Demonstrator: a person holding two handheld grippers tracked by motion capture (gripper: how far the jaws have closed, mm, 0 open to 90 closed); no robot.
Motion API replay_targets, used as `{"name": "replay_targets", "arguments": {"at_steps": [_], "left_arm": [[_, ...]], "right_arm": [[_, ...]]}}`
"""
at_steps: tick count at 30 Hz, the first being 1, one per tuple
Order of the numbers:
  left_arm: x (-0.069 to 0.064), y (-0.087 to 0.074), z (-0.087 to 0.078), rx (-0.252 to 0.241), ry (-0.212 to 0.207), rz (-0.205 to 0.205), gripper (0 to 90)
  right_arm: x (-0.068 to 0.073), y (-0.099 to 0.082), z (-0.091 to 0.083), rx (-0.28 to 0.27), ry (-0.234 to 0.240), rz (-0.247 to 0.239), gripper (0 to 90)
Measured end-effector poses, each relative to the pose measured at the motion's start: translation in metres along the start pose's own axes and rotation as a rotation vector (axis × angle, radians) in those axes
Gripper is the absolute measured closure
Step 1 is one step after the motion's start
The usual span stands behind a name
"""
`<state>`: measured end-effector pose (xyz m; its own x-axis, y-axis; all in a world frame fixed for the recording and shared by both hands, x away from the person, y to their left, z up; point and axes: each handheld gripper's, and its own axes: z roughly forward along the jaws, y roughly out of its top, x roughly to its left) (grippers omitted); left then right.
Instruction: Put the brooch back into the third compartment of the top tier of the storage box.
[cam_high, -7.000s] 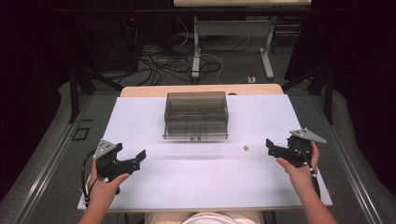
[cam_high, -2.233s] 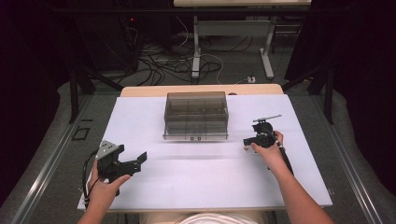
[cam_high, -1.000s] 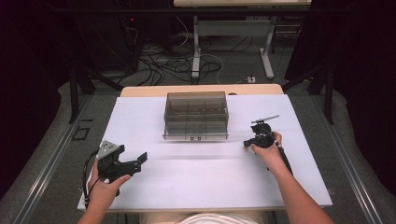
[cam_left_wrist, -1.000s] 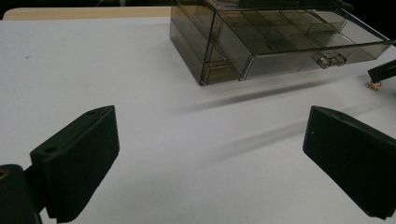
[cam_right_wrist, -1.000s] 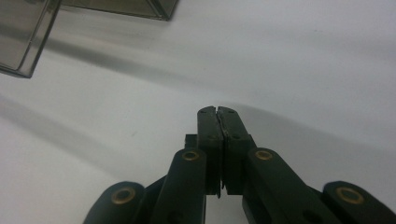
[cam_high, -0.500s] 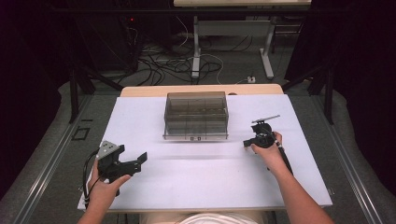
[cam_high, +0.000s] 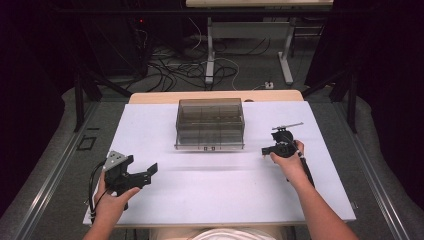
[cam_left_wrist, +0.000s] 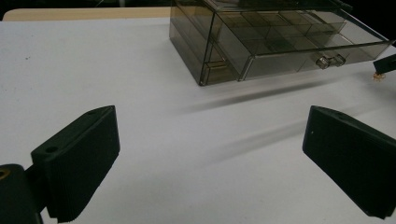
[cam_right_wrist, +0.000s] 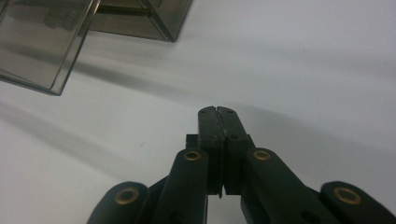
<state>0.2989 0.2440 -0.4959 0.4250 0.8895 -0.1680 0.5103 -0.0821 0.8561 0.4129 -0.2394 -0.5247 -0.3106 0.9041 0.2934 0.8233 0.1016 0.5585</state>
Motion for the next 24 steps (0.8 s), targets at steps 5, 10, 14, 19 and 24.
{"name": "replay_targets", "arguments": {"at_steps": [5, 10, 14, 19, 24], "left_arm": [[0.000, 0.000, 0.000, -0.002, 0.002, 0.001, 3.9], [0.001, 0.000, -0.001, -0.003, 0.005, 0.008, 4.0], [0.001, 0.000, -0.001, -0.004, 0.005, 0.009, 4.0], [0.000, 0.000, 0.000, -0.006, 0.005, 0.003, 4.0], [0.001, 0.000, 0.000, -0.007, 0.007, 0.007, 4.0]], "right_arm": [[0.001, 0.001, -0.003, -0.023, 0.005, 0.004, 89.9], [0.003, 0.002, -0.006, -0.036, 0.011, 0.001, 89.8], [0.005, 0.002, -0.008, -0.051, 0.010, 0.003, 89.8], [0.007, 0.003, -0.011, -0.070, 0.018, 0.006, 89.9], [0.009, 0.005, -0.014, -0.090, 0.027, 0.006, 89.9]]}}
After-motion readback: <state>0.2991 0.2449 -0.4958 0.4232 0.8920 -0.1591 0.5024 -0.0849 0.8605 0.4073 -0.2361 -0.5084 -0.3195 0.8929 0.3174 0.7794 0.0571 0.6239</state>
